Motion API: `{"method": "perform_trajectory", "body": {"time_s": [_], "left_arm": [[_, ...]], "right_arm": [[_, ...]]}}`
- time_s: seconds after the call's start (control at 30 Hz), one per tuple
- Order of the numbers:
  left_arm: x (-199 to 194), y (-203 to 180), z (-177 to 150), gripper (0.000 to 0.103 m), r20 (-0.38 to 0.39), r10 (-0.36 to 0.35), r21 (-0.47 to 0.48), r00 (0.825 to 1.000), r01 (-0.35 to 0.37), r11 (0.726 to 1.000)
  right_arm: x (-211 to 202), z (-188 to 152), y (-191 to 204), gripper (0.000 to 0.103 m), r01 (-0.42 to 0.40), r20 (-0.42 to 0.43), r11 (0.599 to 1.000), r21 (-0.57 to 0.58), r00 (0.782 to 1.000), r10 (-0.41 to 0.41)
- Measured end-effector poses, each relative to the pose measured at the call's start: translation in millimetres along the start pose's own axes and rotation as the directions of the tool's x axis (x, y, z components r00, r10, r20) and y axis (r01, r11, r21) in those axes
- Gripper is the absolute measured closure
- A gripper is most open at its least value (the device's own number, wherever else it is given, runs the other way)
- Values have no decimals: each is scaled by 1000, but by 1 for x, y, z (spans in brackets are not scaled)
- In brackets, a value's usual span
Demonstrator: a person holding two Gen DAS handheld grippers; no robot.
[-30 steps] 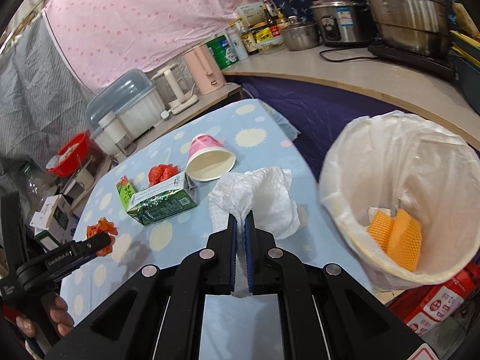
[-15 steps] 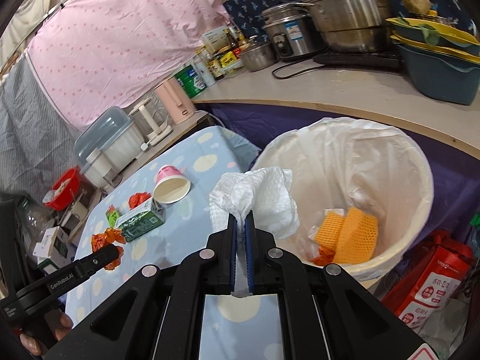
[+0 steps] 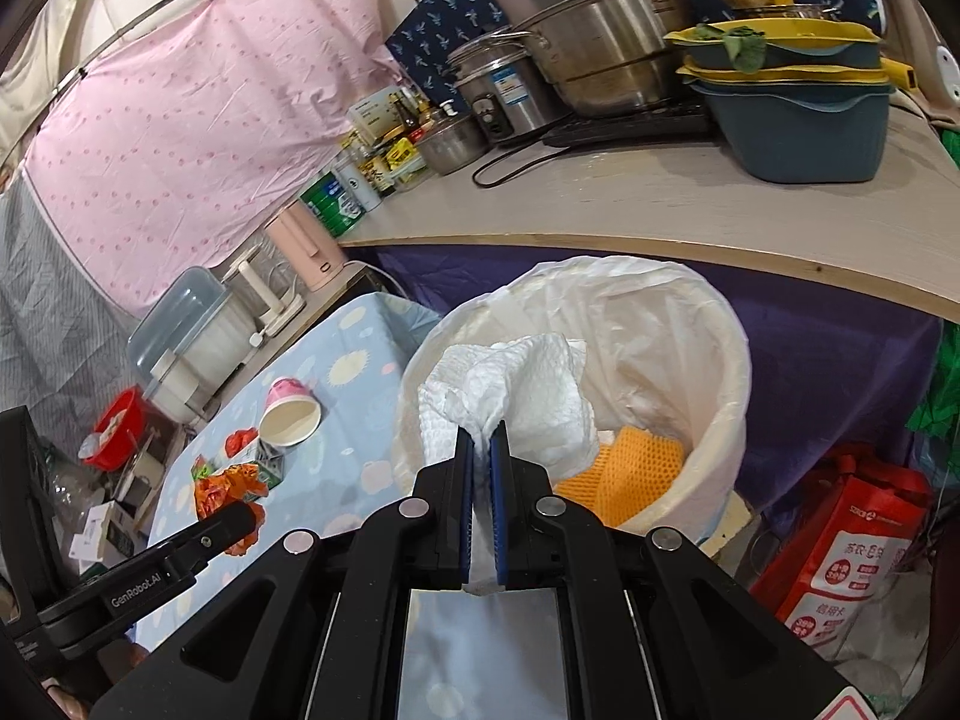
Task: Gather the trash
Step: 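Carry the orange bag and white tissue over the trash bin with both tools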
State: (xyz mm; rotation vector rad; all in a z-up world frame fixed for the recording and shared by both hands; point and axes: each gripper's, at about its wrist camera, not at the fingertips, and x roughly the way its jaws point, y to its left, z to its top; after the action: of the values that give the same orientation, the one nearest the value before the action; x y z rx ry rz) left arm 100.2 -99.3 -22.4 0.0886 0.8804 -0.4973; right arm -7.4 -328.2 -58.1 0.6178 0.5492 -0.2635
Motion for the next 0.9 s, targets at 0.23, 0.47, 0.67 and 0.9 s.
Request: {"method": "perform_trajectory", "body": {"time_s": [0.23,0.47,0.67,0.9], "left_arm": [[7,-31,4,54,-3,-19,49,1000,19,999],[16,-55,10,54,-7,-29,86,1000,30,996],[26,-72,16,54,-8,-34,115,999,34,993],[38,-89,24,54,-11,-34,137,999,35,990]], "right_arm": [[-4,3,-17,98,11,11,1000,28,1000,-11],[-7,6,-26,98,18,20,999,41,1000,-18],[-5,11,-30,98,21,23,999,47,999,-22],[3,16,-33,98,29,17,999,47,999,-29]]}}
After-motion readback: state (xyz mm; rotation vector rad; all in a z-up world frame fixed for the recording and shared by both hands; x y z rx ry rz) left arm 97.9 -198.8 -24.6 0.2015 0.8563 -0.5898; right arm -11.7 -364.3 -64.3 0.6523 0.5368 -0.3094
